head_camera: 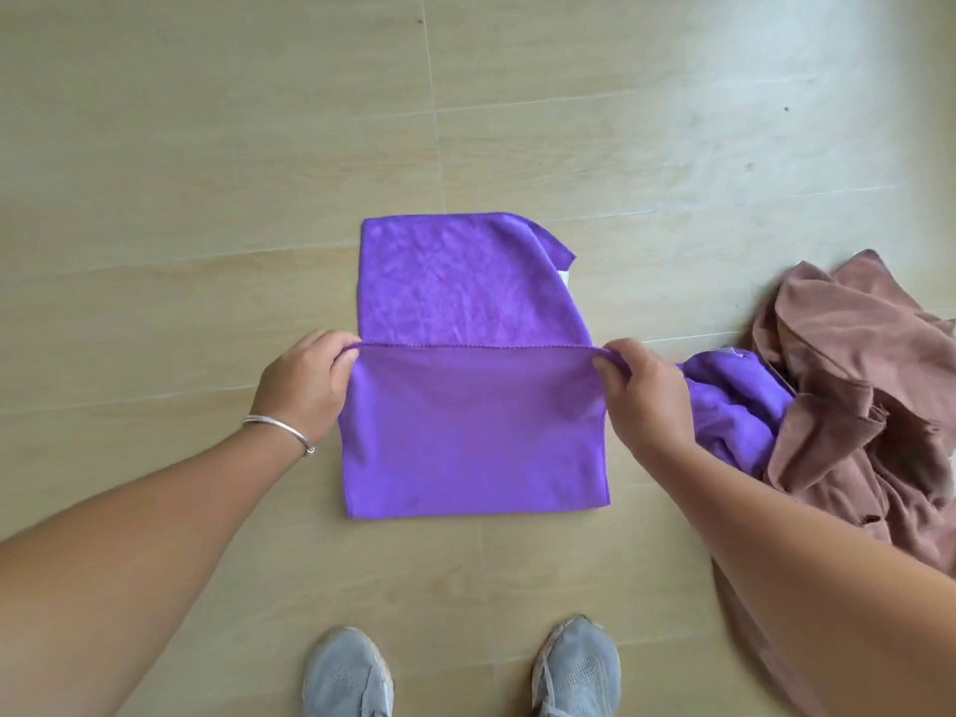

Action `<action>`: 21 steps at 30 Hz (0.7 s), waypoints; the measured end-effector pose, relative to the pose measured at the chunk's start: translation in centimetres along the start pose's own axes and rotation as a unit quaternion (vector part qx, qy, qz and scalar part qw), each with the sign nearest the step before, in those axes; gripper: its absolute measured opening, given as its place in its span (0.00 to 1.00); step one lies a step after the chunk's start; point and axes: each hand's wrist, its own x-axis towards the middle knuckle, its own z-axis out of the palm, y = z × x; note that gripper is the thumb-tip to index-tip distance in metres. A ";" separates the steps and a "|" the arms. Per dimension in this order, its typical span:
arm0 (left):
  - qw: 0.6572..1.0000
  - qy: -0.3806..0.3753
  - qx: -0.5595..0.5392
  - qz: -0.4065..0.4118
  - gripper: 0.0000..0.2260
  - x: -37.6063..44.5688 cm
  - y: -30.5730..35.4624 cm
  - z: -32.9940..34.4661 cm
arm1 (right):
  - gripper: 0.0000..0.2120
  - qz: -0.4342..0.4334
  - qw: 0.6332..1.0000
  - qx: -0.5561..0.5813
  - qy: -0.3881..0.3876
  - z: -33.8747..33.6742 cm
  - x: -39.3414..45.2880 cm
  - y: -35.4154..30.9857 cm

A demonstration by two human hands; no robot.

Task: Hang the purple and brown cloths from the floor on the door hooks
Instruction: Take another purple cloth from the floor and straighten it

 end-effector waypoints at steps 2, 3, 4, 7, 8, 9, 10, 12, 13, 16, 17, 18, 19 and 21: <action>0.999 0.021 0.011 0.021 0.07 4.2 -0.4 0.6 | 0.06 -0.001 0.999 0.020 0.028 0.8 3.7 -0.6; 0.999 0.033 0.018 0.035 0.07 6.1 -0.7 0.9 | 0.06 -0.008 0.999 0.029 0.042 1.2 5.6 -1.0; 0.997 0.045 0.022 0.052 0.07 8.0 -0.9 1.2 | 0.06 -0.018 0.998 0.035 0.056 1.6 7.5 -1.2; 0.993 0.077 0.022 0.089 0.08 12.9 -1.5 2.2 | 0.06 -0.044 0.994 0.035 0.097 2.7 12.7 -1.7; 0.992 0.081 0.020 0.095 0.08 14.4 -1.7 2.6 | 0.06 -0.046 0.993 0.035 0.105 3.1 14.3 -1.8; 0.991 0.086 0.019 0.099 0.09 15.9 -2.0 3.0 | 0.06 -0.045 0.992 0.033 0.109 3.5 15.8 -1.9; 0.991 0.091 0.020 0.101 0.09 17.2 -2.3 3.4 | 0.06 -0.041 0.993 0.028 0.108 4.0 17.2 -2.0; 0.990 0.095 0.036 0.100 0.09 19.7 -2.9 4.3 | 0.06 -0.025 0.995 0.016 0.097 5.1 19.6 -1.8; 0.990 0.088 0.055 0.094 0.09 20.8 -3.2 4.9 | 0.06 -0.018 0.996 0.014 0.091 5.8 20.7 -1.6; 0.992 0.038 0.116 0.035 0.09 23.0 -4.0 6.8 | 0.08 0.001 0.999 0.008 0.044 7.5 22.9 -0.9; 0.993 0.018 0.115 0.007 0.09 23.2 -4.2 7.4 | 0.09 0.007 1.000 0.000 0.015 7.8 23.1 -0.7; 0.994 -0.003 0.109 -0.021 0.11 23.0 -4.4 8.0 | 0.08 0.013 1.000 -0.008 -0.012 8.1 23.1 -0.5; 0.993 -0.018 0.106 -0.044 0.14 22.5 -4.5 8.5 | 0.07 0.019 0.999 -0.013 -0.031 8.3 22.9 -0.4; 0.990 -0.001 0.130 -0.050 0.22 20.8 -4.6 9.5 | 0.04 0.036 0.998 -0.022 -0.045 8.2 22.1 -0.3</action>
